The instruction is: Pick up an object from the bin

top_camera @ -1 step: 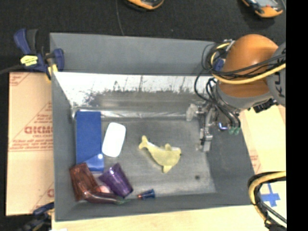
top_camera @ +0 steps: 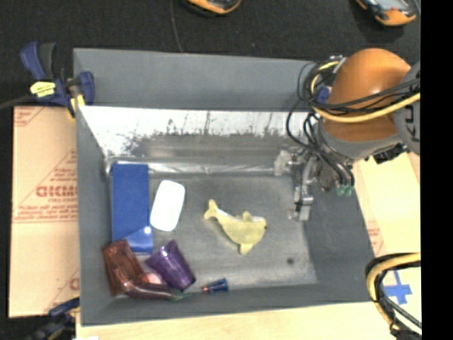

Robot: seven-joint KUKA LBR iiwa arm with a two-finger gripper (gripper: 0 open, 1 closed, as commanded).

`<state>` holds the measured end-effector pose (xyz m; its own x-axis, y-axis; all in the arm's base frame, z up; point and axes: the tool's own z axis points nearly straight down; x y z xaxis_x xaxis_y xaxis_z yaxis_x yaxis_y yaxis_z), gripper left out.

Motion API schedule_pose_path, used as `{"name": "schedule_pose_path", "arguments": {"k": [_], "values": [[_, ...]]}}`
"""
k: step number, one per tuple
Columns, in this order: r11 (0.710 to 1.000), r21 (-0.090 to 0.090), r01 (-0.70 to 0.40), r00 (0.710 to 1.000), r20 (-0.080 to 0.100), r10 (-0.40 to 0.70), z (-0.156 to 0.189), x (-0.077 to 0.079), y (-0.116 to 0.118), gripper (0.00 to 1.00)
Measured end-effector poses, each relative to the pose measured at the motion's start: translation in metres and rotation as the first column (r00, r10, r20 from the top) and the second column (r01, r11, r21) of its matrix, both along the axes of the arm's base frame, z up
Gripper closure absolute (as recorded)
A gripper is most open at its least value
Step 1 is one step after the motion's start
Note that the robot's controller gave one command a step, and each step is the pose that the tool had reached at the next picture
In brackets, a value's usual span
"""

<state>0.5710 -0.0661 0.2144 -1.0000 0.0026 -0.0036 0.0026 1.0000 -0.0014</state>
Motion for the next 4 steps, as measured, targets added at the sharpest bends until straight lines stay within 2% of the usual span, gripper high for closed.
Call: {"name": "schedule_pose_path", "arguments": {"k": [1,2,3,4], "values": [[0.992,0.001,0.128,0.992,0.004,-0.128,-0.020,-0.002,0.014,0.00],[0.995,0.000,0.102,0.995,0.002,-0.102,-0.050,-0.044,0.040,0.00],[1.000,0.000,-0.029,1.000,0.005,0.029,-0.076,-0.046,0.046,0.00],[0.997,0.002,0.078,0.997,0.004,-0.078,-0.115,-0.041,0.048,0.00]]}}
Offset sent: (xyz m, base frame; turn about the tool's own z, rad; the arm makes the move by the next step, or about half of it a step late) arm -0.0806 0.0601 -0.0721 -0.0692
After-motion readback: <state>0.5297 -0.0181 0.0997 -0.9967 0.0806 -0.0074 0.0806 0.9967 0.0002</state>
